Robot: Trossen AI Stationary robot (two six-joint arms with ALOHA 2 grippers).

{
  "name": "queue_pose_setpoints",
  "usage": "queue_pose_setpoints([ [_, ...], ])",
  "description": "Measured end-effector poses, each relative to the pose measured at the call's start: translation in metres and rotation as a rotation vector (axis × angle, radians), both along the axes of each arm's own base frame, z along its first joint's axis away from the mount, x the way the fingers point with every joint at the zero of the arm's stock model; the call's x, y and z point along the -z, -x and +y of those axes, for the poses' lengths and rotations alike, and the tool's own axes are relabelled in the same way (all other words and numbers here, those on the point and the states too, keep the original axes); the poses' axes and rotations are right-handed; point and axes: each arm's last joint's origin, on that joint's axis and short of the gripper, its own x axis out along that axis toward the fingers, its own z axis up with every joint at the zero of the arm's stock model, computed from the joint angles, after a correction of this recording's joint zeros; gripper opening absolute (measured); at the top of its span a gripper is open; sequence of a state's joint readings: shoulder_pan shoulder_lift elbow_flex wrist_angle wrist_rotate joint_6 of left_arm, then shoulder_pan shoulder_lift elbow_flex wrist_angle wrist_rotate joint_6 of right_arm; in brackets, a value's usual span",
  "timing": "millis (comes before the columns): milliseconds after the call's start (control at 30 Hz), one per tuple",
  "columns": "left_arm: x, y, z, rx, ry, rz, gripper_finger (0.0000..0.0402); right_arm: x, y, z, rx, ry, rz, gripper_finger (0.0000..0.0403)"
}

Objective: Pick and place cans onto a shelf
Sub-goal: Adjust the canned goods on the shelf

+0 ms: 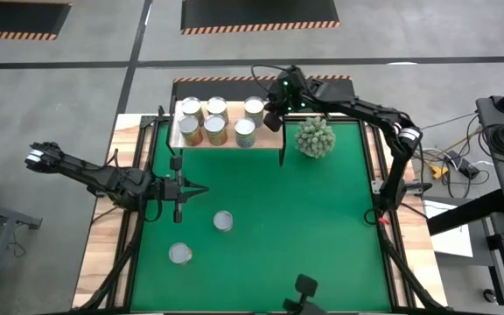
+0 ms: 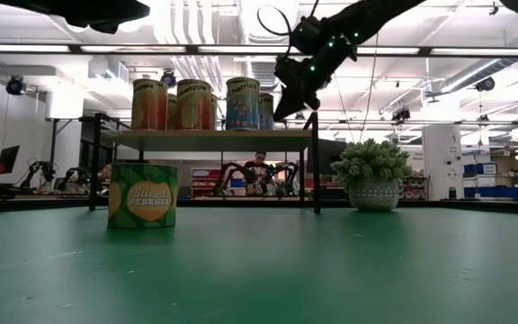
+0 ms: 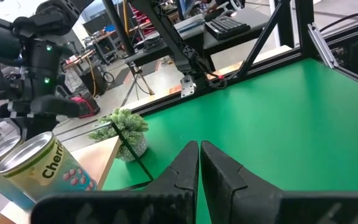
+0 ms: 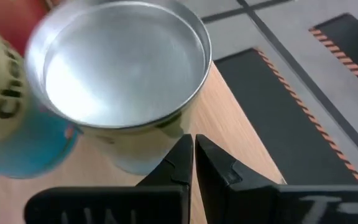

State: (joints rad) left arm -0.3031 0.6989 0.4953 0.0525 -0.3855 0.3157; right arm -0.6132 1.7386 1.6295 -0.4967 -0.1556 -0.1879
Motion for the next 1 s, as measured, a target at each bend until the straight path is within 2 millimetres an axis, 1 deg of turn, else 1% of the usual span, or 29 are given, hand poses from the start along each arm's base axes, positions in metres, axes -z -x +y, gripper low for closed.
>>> queue_pose_setpoints([
  [333,0.000,0.000,0.000,0.000,0.000,0.000,0.0000,-0.003,-0.006,0.002,-0.015,0.029,-0.054,0.0009],
  [700,0.000,0.000,0.000,0.000,0.001,-0.001,0.0000,-0.007,-0.015,0.009,-0.044,0.069,-0.117,0.0009],
  [1000,0.000,0.000,0.000,0.000,0.003,0.000,0.0000,-0.002,-0.012,0.012,-0.046,0.031,-0.057,0.0009],
])
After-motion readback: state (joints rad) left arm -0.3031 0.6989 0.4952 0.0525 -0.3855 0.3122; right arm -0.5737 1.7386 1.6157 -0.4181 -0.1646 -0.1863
